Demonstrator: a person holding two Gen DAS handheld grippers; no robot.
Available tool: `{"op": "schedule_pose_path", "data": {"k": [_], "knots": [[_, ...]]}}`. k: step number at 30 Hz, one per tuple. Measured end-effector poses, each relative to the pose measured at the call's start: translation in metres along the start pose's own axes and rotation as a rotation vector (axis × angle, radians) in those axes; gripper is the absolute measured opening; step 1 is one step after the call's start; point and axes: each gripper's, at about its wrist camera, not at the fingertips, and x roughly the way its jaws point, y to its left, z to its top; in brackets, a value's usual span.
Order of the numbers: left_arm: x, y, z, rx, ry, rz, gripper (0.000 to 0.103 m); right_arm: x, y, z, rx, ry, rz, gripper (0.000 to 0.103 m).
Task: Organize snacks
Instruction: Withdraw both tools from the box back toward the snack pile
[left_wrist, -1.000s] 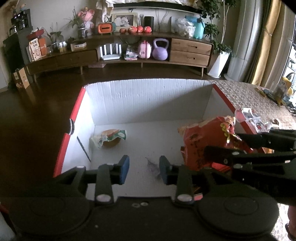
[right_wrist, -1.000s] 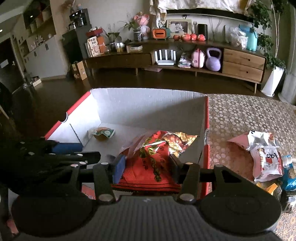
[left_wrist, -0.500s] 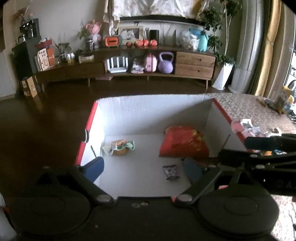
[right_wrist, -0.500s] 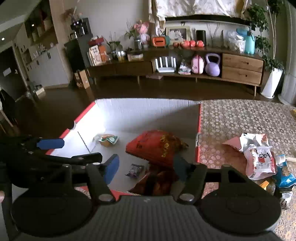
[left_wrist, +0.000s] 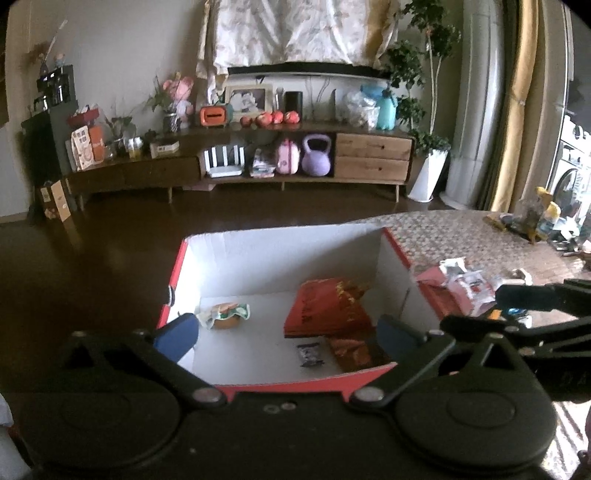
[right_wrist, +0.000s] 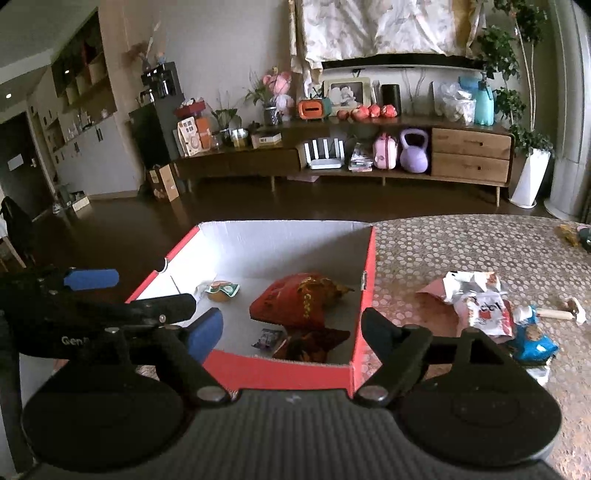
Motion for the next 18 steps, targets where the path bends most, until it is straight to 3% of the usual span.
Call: {"op": "schedule_pose_path", "data": {"k": [13,16,18], "knots": [[-0.043,-0.042,-0.003,0.039,-0.045,-0.047,0.103,-0.07,-0.015,-0.014,0.037,-0.074,-0.027,0.088],[-0.051,-0.054,-0.005,0.043,-0.049,-0.063,0.103,-0.088,-0.024,-0.019,0.055,-0.092,-0.04,0.103],[-0.054,-0.06,-0.005,0.041,-0.047,-0.076,0.103,-0.098,-0.03,-0.022,0.063,-0.103,-0.051,0.103]]}}
